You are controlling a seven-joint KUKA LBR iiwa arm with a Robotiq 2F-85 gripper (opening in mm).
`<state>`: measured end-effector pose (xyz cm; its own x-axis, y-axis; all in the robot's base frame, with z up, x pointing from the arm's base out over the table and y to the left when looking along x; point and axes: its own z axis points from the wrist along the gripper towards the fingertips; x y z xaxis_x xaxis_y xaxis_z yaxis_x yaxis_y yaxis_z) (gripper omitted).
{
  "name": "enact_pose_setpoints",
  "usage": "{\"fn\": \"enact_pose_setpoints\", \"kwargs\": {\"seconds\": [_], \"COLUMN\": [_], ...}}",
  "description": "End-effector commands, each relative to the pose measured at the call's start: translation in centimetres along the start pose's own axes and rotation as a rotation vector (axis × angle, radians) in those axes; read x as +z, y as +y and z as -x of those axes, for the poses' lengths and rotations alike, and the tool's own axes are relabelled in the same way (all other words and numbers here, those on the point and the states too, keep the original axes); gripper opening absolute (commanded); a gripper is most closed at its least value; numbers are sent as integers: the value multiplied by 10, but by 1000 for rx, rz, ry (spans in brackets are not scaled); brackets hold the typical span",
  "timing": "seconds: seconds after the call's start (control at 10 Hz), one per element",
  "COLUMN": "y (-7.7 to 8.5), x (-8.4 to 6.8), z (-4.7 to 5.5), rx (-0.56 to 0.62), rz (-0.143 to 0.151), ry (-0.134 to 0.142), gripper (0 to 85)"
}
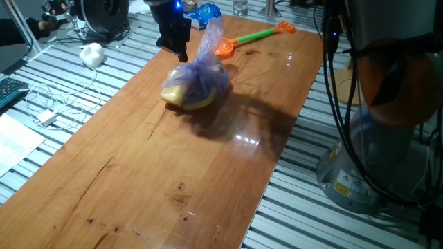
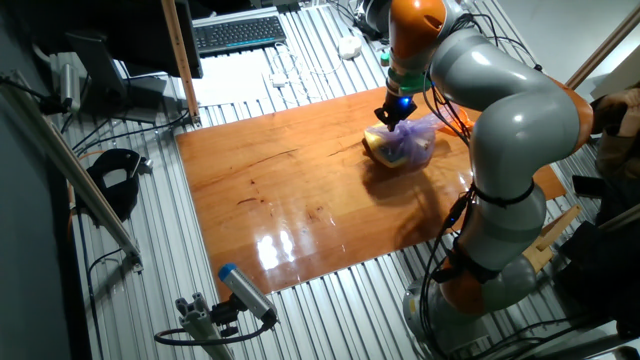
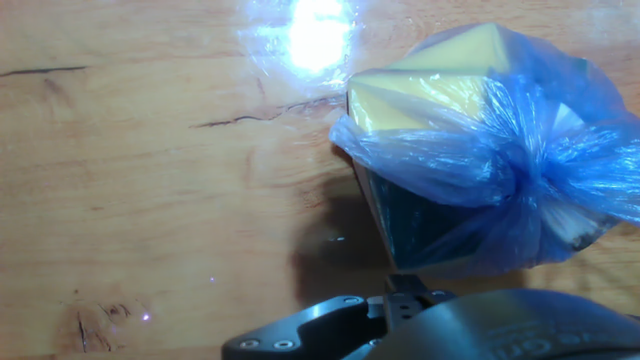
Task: Pick up a bag of things
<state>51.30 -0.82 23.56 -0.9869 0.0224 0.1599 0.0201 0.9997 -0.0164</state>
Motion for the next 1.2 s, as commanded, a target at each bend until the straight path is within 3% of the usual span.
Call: {"fn": "enact_pose_setpoints", "kwargs": {"seconds": [0.0,0.5,0.8,1.0,1.1], "y": [0,0,1,1,2], "x": [0,0,-13,-13,-13], "z": [0,0,1,1,1], "rx": [4,11,14,3,3], "rz": [-1,-1,14,-7,6], "ry": [-2,0,-1,-88,-92], "gripper": [0,0,0,0,0]}}
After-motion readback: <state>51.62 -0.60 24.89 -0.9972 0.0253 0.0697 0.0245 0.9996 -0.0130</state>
